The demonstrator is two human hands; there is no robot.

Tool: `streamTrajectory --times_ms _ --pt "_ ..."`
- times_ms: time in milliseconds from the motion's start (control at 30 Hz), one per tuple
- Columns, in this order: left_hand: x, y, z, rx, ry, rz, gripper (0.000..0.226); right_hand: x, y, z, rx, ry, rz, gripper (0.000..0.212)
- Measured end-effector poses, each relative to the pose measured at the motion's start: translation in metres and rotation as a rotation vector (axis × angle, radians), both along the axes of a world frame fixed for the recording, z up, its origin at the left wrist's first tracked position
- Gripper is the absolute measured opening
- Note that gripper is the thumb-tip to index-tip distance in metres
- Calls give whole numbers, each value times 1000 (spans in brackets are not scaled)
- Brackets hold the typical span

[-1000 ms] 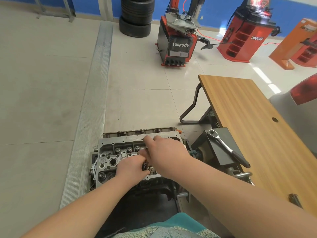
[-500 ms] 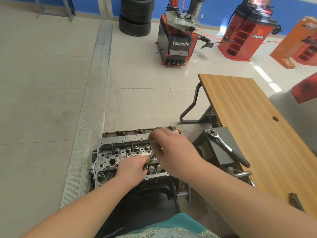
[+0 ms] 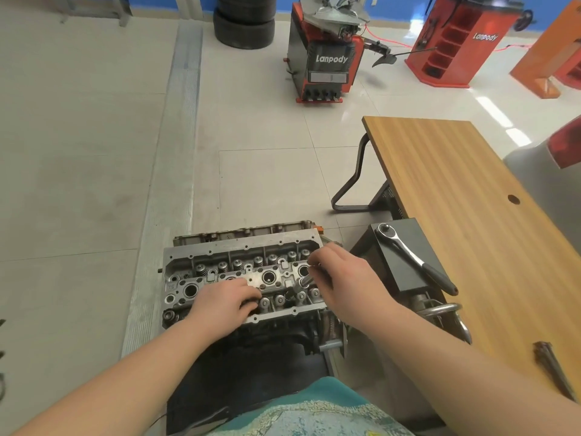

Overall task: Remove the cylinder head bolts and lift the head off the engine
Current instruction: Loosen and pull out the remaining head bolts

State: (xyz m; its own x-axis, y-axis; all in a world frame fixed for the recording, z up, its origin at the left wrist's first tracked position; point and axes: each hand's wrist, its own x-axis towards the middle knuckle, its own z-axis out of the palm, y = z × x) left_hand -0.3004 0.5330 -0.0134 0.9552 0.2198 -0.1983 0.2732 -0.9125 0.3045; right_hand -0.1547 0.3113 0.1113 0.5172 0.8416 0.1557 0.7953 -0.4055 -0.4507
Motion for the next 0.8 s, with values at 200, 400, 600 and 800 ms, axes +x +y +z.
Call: streamTrajectory --times_ms 200,400,600,800 --pt "9 -22 10 -183 -84 199 33 10 12 -1 -131 -87 156 15" --pt "43 -67 32 -499 -103 311 30 15 27 -1 -165 -85 204 25" --pt "52 -80 36 -446 26 482 17 5 44 -9 -215 -56 238 34" --pt "56 -100 70 -931 -488 675 26 61 -6 -26 212 594 -103 53"
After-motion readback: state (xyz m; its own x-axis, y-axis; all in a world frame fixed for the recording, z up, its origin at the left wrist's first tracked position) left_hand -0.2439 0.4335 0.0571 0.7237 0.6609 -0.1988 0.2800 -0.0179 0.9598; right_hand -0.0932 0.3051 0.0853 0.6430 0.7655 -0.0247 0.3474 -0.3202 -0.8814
